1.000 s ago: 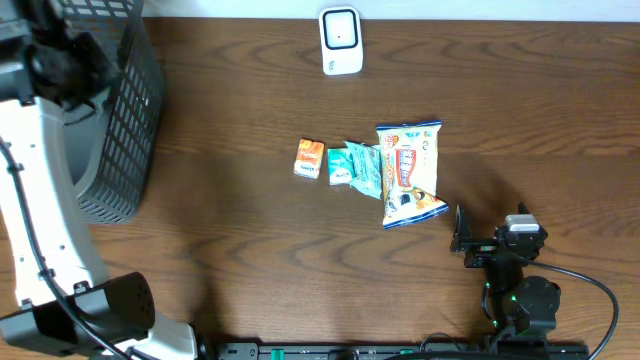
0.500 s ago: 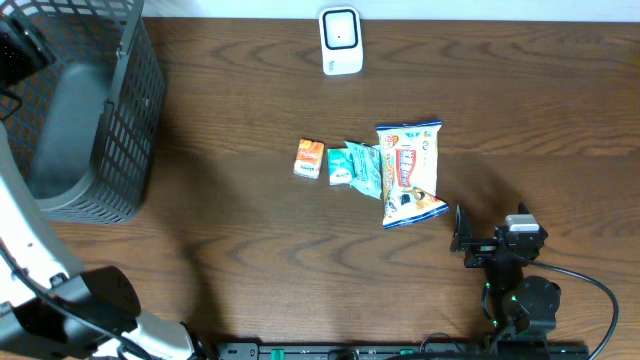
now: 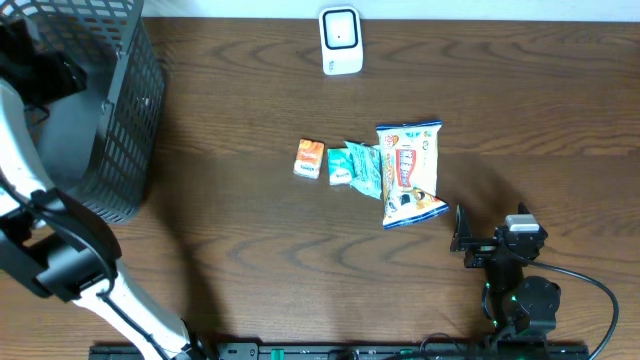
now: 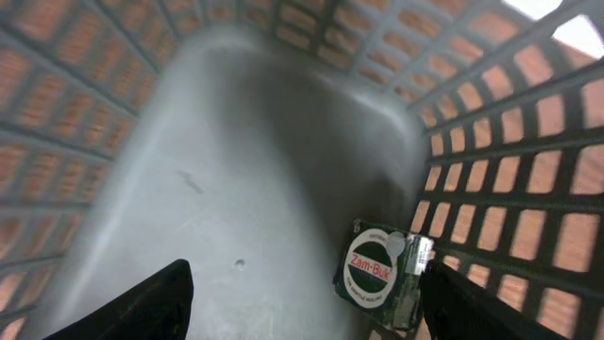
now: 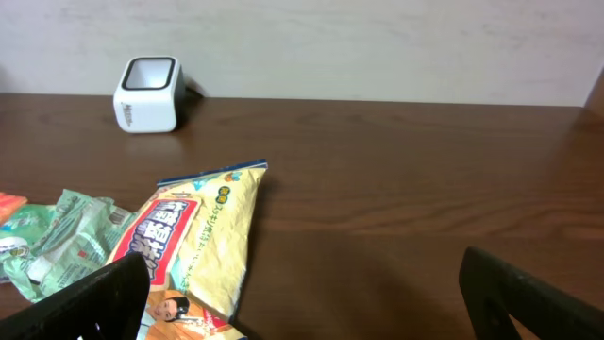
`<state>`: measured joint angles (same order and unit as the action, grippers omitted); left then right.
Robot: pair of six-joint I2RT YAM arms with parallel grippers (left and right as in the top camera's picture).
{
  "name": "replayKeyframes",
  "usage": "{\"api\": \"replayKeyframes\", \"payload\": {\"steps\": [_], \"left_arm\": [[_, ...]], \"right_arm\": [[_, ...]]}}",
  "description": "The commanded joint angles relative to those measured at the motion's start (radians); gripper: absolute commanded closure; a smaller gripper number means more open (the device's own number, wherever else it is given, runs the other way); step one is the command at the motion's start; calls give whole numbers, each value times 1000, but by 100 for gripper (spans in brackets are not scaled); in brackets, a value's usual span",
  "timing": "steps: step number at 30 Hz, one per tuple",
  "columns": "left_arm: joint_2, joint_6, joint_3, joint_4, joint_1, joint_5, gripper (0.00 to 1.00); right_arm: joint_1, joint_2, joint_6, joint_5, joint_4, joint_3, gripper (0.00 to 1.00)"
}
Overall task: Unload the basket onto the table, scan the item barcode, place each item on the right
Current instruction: 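Move the left gripper into the basket toward the green Zam-Buk tin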
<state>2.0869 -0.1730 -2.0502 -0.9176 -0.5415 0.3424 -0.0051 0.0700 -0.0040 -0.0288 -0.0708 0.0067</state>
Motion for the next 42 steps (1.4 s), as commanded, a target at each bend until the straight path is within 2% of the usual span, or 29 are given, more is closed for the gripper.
{"api": "replayKeyframes", "payload": {"steps": [1, 3, 7, 23, 31, 42], "left_arm": [[46, -100, -10, -7, -3, 44, 24], [67, -146, -10, -20, -4, 99, 24], [86, -149, -8, -23, -3, 173, 24], [153, -184, 38, -60, -3, 175, 23], [198, -216, 38, -70, -3, 257, 23], [238, -227, 38, -91, -2, 257, 23]], "right_arm": [[-5, -4, 10, 0, -4, -1, 1], [-5, -4, 10, 0, -4, -1, 1], [-5, -4, 10, 0, -4, -1, 1], [-5, -4, 10, 0, -4, -1, 1], [-5, -4, 10, 0, -4, -1, 1], [-5, -4, 10, 0, -4, -1, 1]]}}
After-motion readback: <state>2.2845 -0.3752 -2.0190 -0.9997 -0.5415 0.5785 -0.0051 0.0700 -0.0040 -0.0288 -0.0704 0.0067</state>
